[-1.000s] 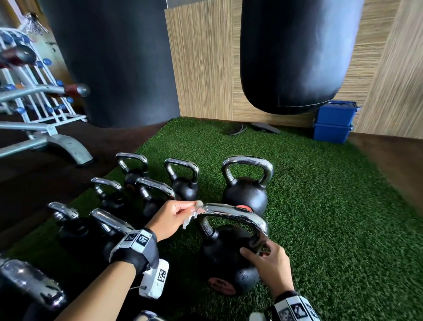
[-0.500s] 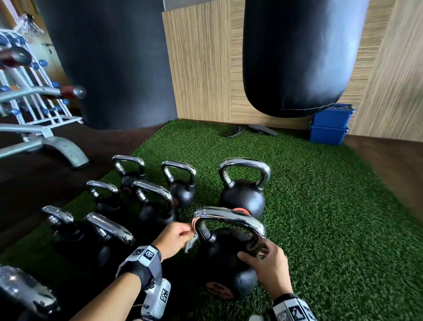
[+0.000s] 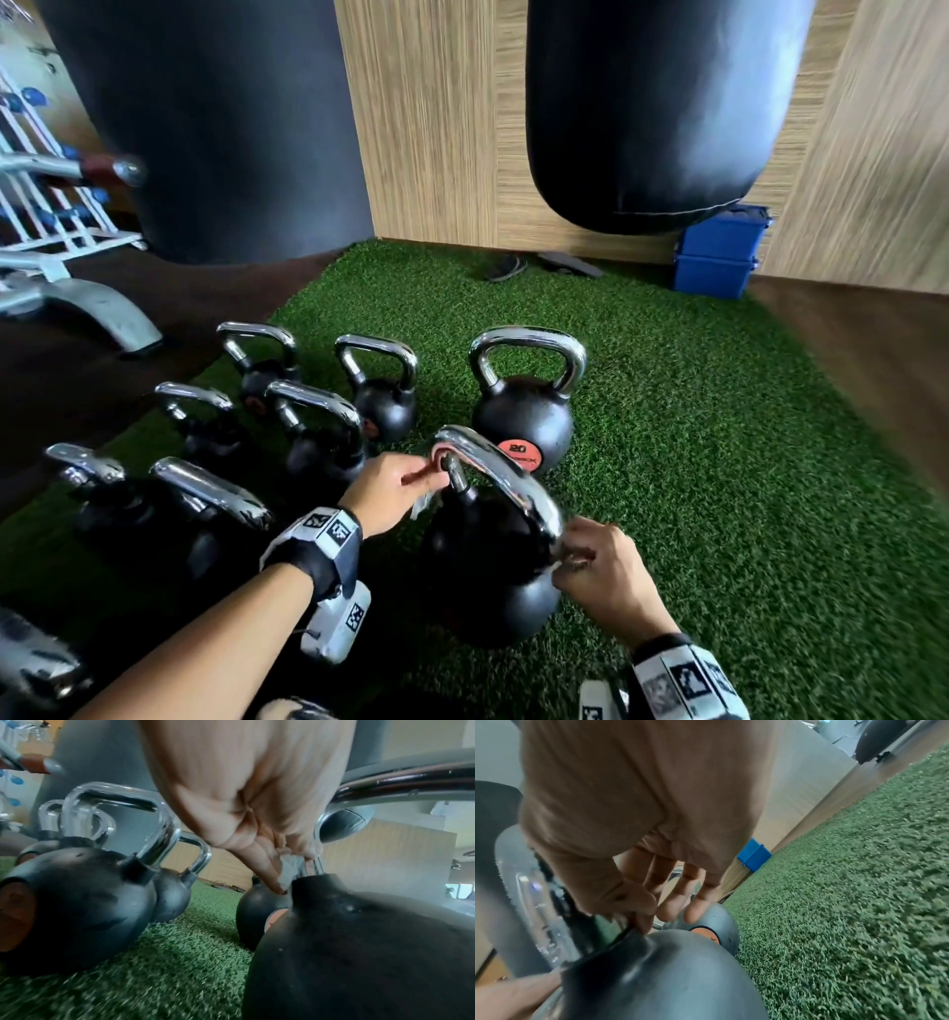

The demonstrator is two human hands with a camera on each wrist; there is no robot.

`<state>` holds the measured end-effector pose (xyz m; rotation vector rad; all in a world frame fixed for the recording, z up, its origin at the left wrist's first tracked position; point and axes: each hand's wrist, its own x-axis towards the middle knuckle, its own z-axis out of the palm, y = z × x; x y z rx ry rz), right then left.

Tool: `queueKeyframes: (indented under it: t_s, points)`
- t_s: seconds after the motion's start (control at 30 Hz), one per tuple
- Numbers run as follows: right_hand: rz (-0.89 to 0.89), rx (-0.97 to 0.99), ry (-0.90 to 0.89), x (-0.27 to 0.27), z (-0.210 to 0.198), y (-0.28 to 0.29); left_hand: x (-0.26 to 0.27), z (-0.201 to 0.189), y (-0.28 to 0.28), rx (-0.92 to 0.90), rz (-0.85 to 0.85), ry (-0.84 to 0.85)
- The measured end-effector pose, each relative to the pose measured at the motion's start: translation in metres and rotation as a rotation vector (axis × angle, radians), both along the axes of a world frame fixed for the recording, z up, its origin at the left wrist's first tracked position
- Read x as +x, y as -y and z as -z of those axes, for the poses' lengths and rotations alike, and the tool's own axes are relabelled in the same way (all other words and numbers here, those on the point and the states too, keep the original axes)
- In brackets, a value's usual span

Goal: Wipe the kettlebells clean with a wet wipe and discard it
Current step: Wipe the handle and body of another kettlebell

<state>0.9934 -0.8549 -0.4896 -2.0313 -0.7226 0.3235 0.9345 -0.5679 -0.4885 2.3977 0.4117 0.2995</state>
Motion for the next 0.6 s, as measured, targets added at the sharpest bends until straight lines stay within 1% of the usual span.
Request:
queueKeyframes:
  t_s: [0.07, 0.13, 0.2, 0.27, 0.33, 0.4, 0.43, 0.47, 0.53, 0.6]
  points:
    - [-0.092, -0.062, 0.052, -0.001, -0.002, -0.002, 0.016, -0.010, 0.003, 0.069, 0.024, -0.028]
    - [-0.165, -0.088, 0.119, -0.005, -0.003, -0.008, 0.031, -0.022, 0.007, 0.125, 0.099, -0.053]
    - [-0.187, -0.049, 0.171, -0.009, -0.001, -0.018, 0.042, -0.034, 0.014, 0.197, 0.193, -0.068]
    - [-0.179, -0.001, 0.185, -0.009, 0.003, -0.031, 0.050, -0.042, 0.019, 0.196, 0.237, -0.108]
    - [-0.103, 0.007, 0.170, -0.004, 0.009, -0.041, 0.054, -0.044, 0.018, 0.106, 0.248, -0.170]
    - [0.056, 0.036, 0.194, 0.000, 0.016, -0.047, 0.054, -0.037, 0.012, -0.111, 0.251, -0.250]
    - [0.127, 0.038, 0.200, 0.001, 0.021, -0.048, 0.051, -0.032, 0.010, -0.189, 0.260, -0.266]
    - [0.172, 0.011, 0.189, 0.001, 0.026, -0.050, 0.048, -0.027, 0.009, -0.232, 0.263, -0.263]
    - [0.177, -0.038, 0.082, 0.001, 0.035, -0.054, 0.043, -0.022, 0.012, -0.279, 0.216, -0.207]
    - [0.156, -0.031, -0.014, 0.003, 0.042, -0.057, 0.043, -0.028, 0.017, -0.235, 0.194, -0.140]
